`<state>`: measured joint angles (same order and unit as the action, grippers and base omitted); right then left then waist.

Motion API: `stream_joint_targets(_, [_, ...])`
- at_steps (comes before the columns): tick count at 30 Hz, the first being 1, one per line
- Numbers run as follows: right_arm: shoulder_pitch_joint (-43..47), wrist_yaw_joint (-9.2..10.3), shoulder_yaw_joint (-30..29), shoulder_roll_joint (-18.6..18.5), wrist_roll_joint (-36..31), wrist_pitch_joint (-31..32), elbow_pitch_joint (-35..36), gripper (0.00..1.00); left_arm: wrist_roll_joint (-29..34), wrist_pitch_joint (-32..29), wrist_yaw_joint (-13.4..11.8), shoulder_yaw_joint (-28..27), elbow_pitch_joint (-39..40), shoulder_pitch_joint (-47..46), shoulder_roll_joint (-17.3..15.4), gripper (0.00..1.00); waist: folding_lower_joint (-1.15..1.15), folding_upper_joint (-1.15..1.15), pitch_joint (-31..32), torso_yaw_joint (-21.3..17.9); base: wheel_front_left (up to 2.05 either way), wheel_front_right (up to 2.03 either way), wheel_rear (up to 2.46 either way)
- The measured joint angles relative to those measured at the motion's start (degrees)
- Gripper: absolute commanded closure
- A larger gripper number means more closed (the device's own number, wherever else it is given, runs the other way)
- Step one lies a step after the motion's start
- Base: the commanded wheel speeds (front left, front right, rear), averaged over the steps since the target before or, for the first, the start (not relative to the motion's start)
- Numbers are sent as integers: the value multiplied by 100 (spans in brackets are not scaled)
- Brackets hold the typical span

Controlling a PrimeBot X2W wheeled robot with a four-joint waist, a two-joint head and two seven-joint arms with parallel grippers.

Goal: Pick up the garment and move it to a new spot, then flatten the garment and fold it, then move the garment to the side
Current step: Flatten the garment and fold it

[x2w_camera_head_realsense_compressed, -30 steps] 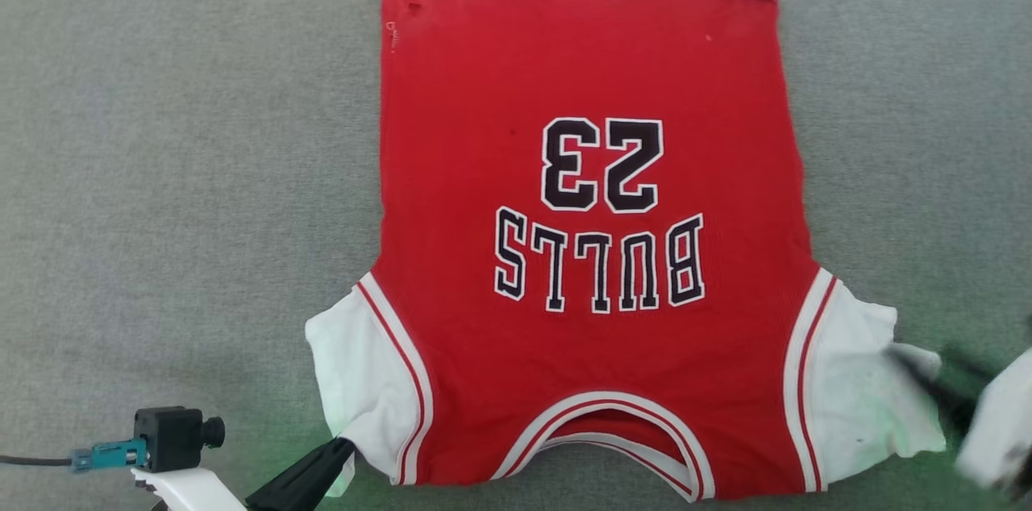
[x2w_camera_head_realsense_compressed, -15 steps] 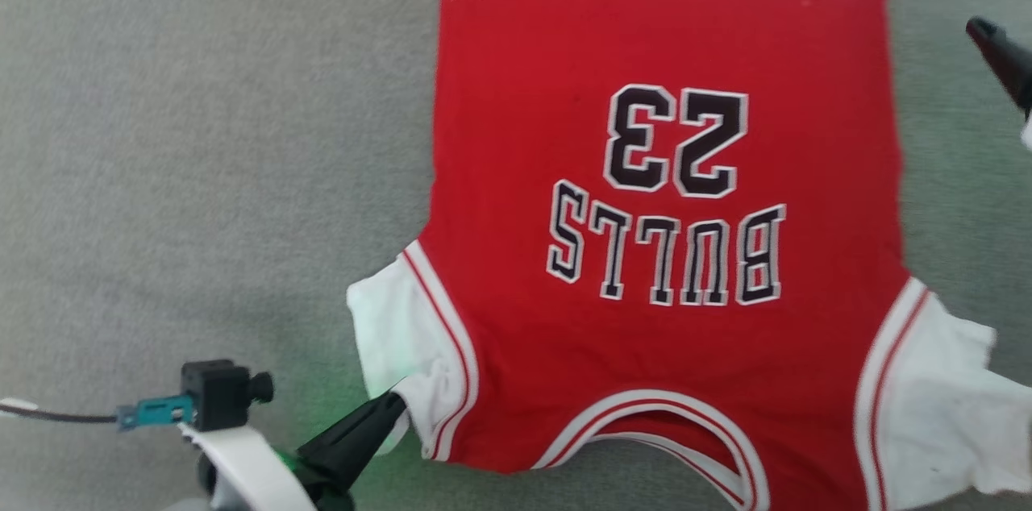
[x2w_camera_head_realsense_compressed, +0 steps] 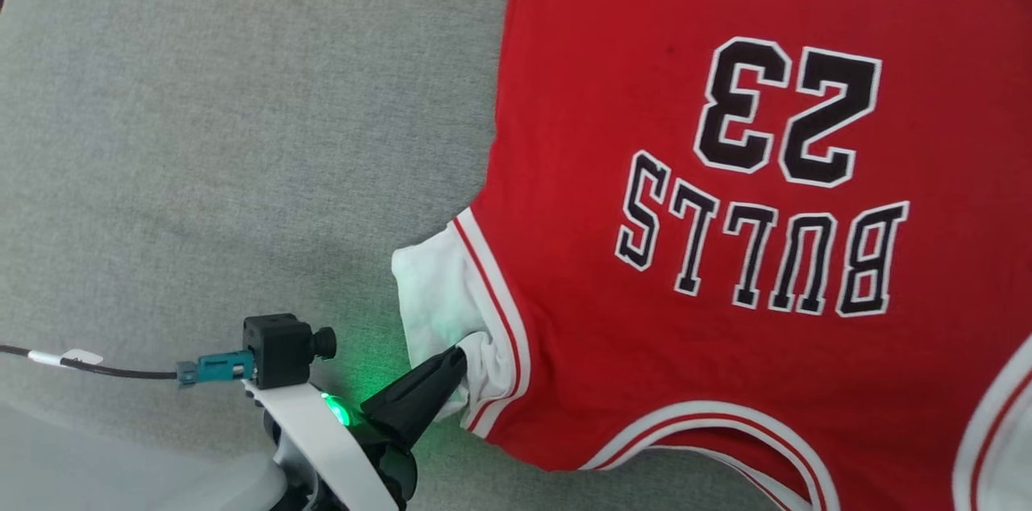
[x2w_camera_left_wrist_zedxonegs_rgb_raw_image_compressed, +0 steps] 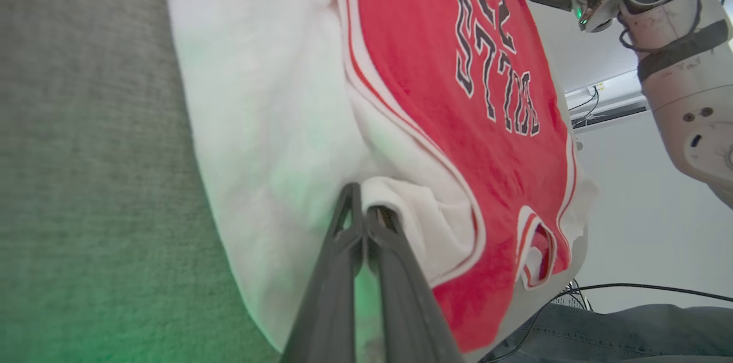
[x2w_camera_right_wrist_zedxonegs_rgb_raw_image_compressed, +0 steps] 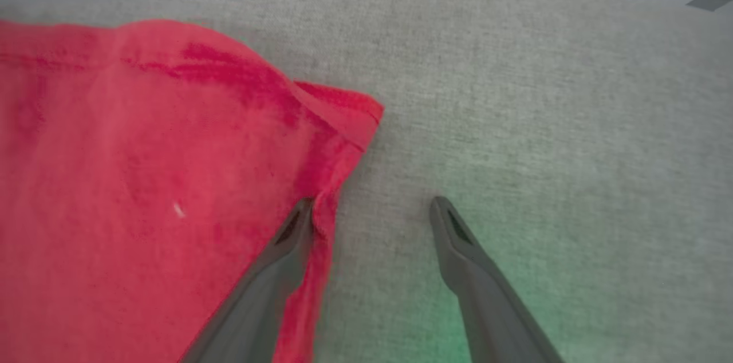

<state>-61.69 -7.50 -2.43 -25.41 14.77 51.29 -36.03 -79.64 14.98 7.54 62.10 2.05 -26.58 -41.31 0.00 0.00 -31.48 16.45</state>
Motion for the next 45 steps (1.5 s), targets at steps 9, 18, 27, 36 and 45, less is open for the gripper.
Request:
stream_joint_targets(9, [-475, 3, 93, 97, -57, -138, -713, 51, -1, 0, 0, 87, -36, -135, 123, 100, 0, 0, -113, 148, 0, 0, 0])
stream_joint_targets(18, [-598, -1, 224, 136, 123, -420, -1088, 100, -23, 1, 0, -10, -88, -183, 193, 100, 0, 0, -21, 81, 0, 0, 0])
stream_joint_targets(27, [451, -1, 1128, -426, 1217, -203, -223, 100, -23, 9, 0, -356, -168, 243, 114, 100, 0, 0, 549, -124, 0, 0, 0])
stream_joint_targets(36, [3277, -1, 1322, -1610, 2993, 630, 2137, 100, 26, 9, 0, -808, -259, 839, -46, 100, 0, 0, 1135, -558, 0, 0, 0])
stream_joint_targets(45, [6655, 0, 582, -1138, 3314, 1018, 4356, 100, 104, 9, 0, -1247, -297, 1303, -138, 100, 0, 0, 1495, -963, 0, 0, 0])
